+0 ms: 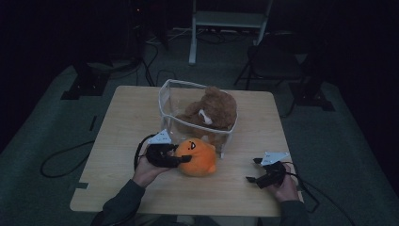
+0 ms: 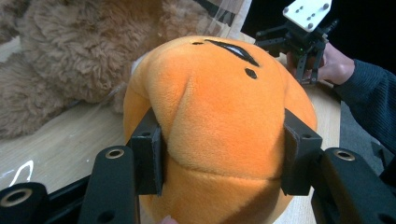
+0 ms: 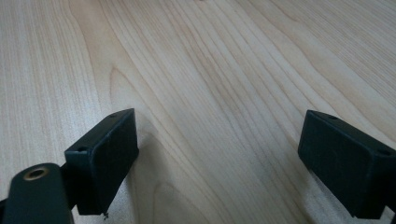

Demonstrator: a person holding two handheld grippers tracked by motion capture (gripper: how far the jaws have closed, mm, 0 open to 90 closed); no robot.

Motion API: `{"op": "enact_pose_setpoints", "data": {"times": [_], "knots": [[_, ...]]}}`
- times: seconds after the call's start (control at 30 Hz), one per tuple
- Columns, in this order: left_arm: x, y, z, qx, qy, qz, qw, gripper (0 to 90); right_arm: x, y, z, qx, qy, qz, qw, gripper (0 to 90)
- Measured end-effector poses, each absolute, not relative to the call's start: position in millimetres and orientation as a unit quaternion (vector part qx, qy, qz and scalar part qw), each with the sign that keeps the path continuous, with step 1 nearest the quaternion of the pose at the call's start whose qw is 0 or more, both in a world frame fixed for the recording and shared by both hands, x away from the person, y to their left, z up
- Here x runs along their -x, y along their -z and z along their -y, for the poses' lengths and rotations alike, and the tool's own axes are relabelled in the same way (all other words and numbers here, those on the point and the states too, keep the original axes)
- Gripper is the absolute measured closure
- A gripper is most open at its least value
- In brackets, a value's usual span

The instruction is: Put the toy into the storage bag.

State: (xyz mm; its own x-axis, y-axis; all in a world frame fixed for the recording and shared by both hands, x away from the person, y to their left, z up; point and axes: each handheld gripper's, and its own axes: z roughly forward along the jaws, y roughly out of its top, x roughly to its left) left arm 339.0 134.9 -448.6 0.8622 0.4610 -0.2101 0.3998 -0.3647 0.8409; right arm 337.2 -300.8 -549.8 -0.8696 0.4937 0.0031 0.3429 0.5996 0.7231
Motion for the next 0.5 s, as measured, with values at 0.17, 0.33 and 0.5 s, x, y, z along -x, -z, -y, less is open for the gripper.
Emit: {"op": "enact_pose_setpoints", "data": {"times": [0.17, 0.33, 0.5], "knots": [[-338.1, 445.4, -140.5, -0.824, -0.036, -0.263, 0.502, 45.4, -337.2, 549.8, 300.8, -0.235, -0.381, -0.889, 0.099, 11.4], [-338.2, 443.7, -146.6, -0.823, -0.039, -0.265, 0.501, 45.4, -337.2, 549.8, 300.8, -0.235, -0.381, -0.889, 0.099, 11.5], [-337.7, 440.5, -153.1, -0.821, -0.044, -0.267, 0.503, 45.4, -337.2, 549.8, 300.8, -0.235, -0.381, -0.889, 0.099, 11.4]]}}
